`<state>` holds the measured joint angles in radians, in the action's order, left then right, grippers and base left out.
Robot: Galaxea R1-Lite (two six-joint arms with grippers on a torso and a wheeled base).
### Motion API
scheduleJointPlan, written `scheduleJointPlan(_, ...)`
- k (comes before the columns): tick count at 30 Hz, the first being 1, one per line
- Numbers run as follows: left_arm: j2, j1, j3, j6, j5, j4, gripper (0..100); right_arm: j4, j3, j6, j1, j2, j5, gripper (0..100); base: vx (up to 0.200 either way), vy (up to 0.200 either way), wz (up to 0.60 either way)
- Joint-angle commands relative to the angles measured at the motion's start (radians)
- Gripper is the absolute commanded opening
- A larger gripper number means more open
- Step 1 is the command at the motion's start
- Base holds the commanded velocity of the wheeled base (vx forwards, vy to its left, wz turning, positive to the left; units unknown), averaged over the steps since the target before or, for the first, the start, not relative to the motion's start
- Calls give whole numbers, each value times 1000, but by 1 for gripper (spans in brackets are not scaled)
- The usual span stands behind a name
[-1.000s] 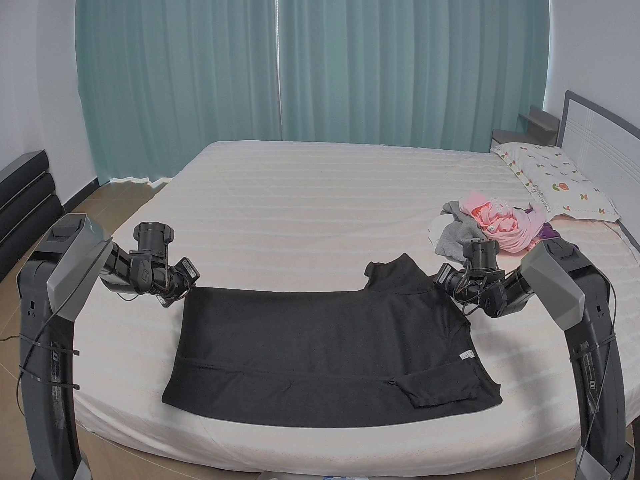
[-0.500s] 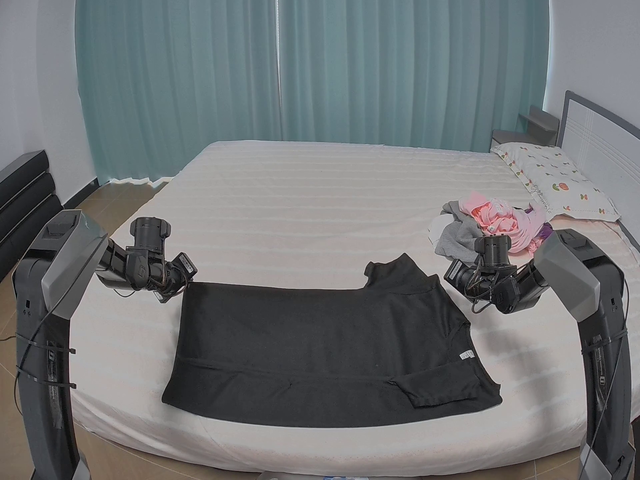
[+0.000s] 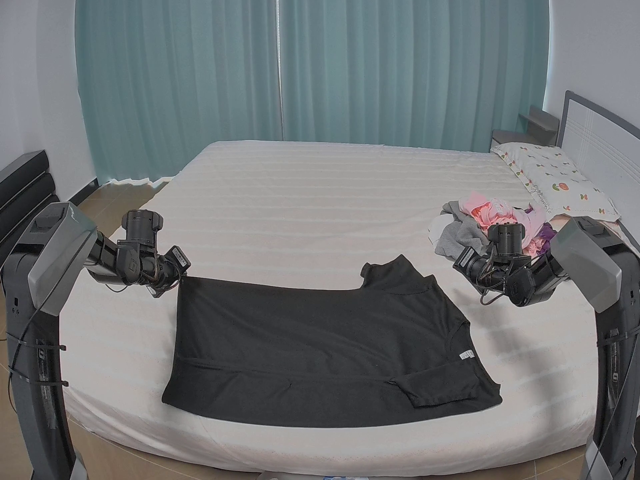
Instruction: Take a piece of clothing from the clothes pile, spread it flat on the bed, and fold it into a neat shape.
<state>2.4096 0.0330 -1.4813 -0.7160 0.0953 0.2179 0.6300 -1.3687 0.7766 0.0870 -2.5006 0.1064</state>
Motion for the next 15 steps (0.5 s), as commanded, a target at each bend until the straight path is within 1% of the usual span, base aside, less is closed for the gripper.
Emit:
scheduleJointPlan(1,-17,2,4,0,0,-2,0,10,43,9,-9,60,6,0,0,0,0)
scheduleJointPlan(4,-23,4,4,0,0,1,0,14,63,9,-9,72,18,0,0,0,0)
scheduleJointPlan(8,-29,8,7,1,0,-2,0,17,96,1,-13,88,73,0,0,0,0)
scheduleJointPlan(10,-26,7,7,1,1,-2,0,13,92,-2,-9,74,90,0,0,0,0)
scheduleJointPlan(15,-21,4,7,1,1,1,0,-1,19,-22,13,-26,96,0,0,0,0)
